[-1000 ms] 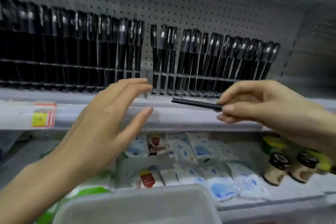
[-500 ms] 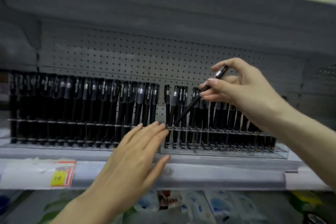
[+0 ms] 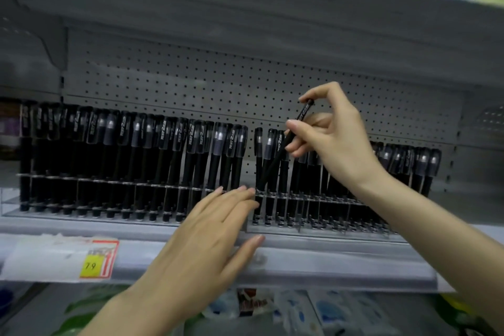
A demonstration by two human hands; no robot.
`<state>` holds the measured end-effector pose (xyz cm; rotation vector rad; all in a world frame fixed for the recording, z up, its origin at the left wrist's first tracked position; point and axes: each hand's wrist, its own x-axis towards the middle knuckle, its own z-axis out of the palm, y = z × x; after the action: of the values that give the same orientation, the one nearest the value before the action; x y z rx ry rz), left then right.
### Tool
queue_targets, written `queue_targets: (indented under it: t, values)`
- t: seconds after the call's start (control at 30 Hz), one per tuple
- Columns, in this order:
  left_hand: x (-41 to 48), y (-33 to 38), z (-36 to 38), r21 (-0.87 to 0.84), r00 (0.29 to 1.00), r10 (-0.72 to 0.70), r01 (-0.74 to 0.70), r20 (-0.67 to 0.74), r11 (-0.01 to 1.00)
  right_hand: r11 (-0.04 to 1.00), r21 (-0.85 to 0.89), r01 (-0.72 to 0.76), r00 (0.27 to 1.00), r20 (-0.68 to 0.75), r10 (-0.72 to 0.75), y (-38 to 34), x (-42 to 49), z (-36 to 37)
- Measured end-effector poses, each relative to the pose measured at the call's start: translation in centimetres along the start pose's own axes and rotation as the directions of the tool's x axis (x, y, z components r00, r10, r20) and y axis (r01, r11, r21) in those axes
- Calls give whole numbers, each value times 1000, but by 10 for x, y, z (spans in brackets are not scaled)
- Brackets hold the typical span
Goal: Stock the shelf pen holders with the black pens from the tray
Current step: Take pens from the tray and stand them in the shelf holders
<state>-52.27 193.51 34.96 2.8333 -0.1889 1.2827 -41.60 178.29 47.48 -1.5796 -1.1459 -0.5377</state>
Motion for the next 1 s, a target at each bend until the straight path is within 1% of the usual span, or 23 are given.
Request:
queue_targets:
  t: [0.13, 0.27, 0.33, 0.43, 0.57, 0.8, 0.93, 1.0]
  values:
    - [0, 1, 2, -35, 1000, -5, 5, -11, 999, 999, -45, 19, 998, 56, -17, 0, 8, -1]
    - [0, 0, 3, -58, 1000, -5, 4, -20, 998, 995, -98, -16, 987, 158, 31, 3, 5, 5]
    - [-1, 0, 4, -70, 1000, -12, 11, -19, 997, 989, -150, 3, 983, 181, 24, 5, 1, 9]
    - [-1, -1, 5, -98, 1000, -19, 17, -13, 995, 983, -181, 27, 986, 169, 4, 7, -1, 14]
    - [-1, -1, 6, -98, 1000, -15, 14, -8, 995, 971, -235, 28, 980, 196, 19, 12, -1, 19]
    - [0, -2, 4, -98, 1000, -17, 15, -17, 995, 966, -255, 40, 985, 175, 6, 16, -4, 18]
    - [1, -3, 1, -109, 1000, 0, 1, 2, 994, 958, -282, 46, 986, 167, 2, 14, -7, 18]
    - [0, -5, 0, -82, 1000, 28, -27, 10, 996, 959, -277, 53, 988, 155, -9, 11, -9, 18]
